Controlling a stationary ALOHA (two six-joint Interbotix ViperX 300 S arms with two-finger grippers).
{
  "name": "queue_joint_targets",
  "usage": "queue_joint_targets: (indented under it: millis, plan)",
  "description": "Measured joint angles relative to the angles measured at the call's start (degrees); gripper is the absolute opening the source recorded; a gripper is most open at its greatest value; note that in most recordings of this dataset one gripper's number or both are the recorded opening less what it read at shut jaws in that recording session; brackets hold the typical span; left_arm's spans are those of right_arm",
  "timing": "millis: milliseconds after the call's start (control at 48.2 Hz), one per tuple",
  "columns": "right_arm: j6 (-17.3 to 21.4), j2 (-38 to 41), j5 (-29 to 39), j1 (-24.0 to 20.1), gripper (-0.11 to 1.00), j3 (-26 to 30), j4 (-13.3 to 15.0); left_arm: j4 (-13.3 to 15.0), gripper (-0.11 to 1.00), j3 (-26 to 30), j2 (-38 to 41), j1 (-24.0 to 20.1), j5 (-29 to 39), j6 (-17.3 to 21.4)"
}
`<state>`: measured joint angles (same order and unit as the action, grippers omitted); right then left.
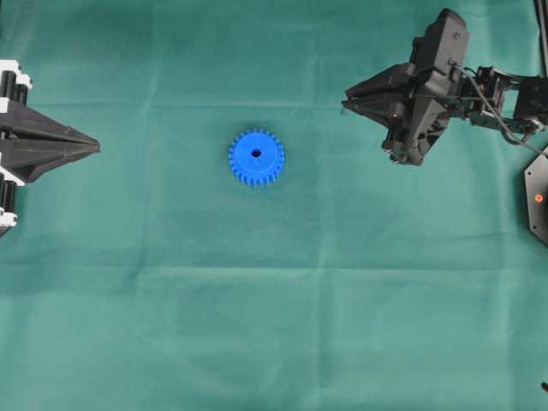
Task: Insert the shaft placed at a random location into the center hole of the medium gear at another random location.
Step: 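Lift the shaft and carry it left toward the blue gear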
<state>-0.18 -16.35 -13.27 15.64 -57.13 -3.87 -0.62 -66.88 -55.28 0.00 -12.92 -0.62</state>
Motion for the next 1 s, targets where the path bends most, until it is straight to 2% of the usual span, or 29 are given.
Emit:
queue_joint_targets:
  millis: [540, 996]
  plan:
    - [0.0, 2.1, -0.4, -0.7, 0.14, 1.8, 0.0, 0.0, 0.0, 0.0, 0.0, 0.0, 0.0, -0.1]
    - [0.0, 14.9, -2.3, -7.1, 0.14, 15.4, 0.0, 0.0, 0.0, 0.0, 0.0, 0.0, 0.0, 0.0]
